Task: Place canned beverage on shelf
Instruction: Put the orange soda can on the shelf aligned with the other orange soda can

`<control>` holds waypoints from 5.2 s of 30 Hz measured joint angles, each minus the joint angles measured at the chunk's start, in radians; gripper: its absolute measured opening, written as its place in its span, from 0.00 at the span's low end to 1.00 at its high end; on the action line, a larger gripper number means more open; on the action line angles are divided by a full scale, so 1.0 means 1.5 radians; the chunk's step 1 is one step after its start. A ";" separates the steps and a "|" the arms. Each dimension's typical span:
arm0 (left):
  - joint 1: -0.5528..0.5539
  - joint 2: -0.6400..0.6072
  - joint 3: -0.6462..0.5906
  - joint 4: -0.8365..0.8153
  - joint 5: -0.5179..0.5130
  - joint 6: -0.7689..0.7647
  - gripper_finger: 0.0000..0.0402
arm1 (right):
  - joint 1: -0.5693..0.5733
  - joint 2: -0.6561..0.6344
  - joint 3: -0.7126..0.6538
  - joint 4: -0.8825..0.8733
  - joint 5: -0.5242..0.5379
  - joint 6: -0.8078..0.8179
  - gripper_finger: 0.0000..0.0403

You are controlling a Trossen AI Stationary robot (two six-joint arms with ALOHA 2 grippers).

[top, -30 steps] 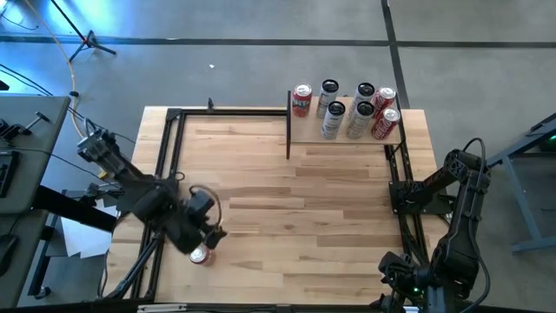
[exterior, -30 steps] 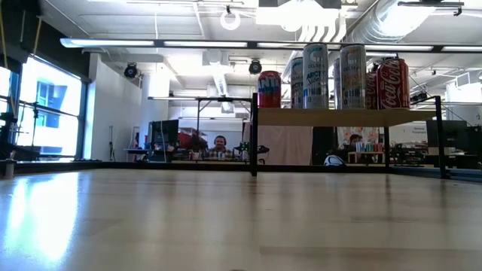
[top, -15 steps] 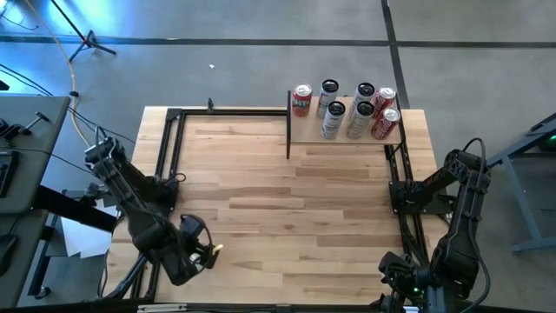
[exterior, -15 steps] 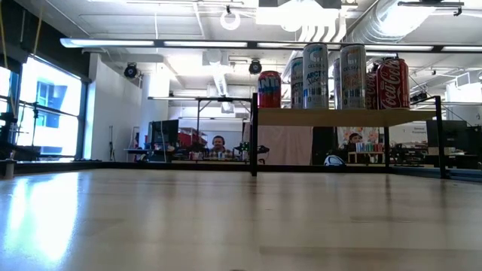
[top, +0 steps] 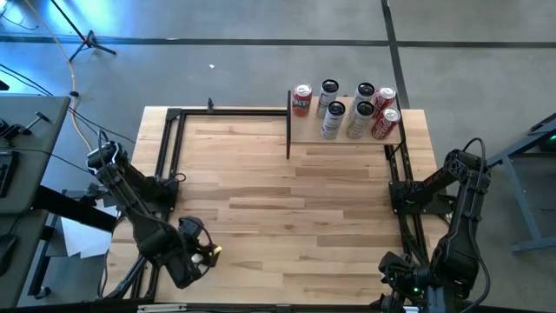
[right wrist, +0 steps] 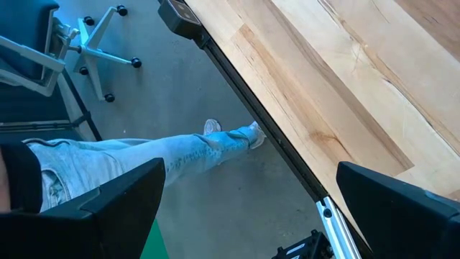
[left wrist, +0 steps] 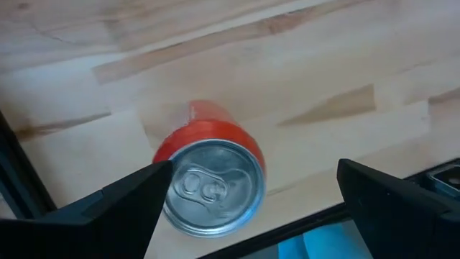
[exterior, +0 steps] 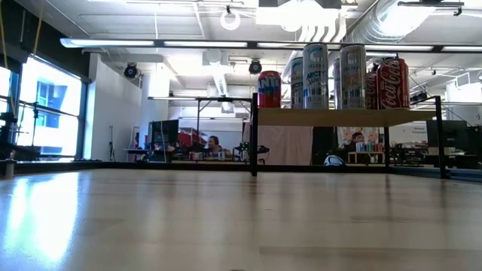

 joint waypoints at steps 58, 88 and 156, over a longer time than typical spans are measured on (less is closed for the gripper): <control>0.031 0.080 0.013 -0.026 0.117 0.025 0.79 | 0.000 0.000 0.000 0.000 0.000 0.000 0.99; 0.306 0.079 0.088 -0.023 0.140 0.531 0.61 | 0.000 0.000 0.000 0.000 0.000 0.000 0.99; 0.734 0.359 0.726 -0.235 0.119 1.243 0.61 | 0.000 0.000 0.000 0.000 0.000 0.000 0.99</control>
